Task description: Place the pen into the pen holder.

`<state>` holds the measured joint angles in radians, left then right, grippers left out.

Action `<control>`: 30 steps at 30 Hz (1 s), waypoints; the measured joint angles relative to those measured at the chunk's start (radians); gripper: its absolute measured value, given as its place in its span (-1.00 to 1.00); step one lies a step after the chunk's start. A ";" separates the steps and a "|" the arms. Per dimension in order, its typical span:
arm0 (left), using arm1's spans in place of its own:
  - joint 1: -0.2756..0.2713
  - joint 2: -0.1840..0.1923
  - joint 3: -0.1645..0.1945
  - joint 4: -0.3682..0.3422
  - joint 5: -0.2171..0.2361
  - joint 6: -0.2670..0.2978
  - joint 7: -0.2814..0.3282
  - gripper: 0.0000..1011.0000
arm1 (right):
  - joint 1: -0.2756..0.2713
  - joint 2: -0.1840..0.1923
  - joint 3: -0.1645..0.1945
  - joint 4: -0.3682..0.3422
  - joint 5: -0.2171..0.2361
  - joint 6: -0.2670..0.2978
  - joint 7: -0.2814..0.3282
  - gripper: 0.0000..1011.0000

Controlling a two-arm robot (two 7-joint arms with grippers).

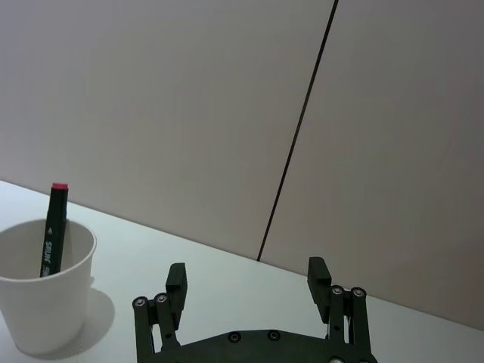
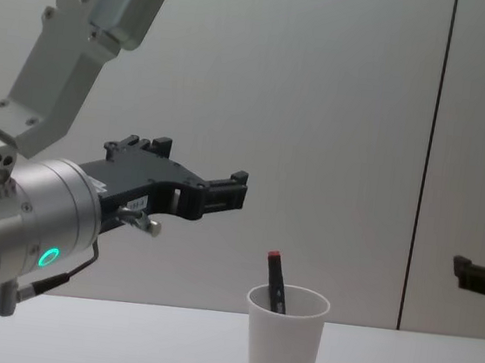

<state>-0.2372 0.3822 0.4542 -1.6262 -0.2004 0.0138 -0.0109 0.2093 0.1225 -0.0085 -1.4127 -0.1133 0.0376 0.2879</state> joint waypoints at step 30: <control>0.000 0.000 0.000 0.000 0.000 0.001 0.000 0.98 | -0.089 0.034 0.018 -0.106 -0.020 0.059 0.025 0.98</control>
<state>-0.2370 0.3819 0.4542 -1.6263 -0.2003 0.0144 -0.0109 0.1203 0.1567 0.0091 -1.5189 -0.1329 0.0966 0.3129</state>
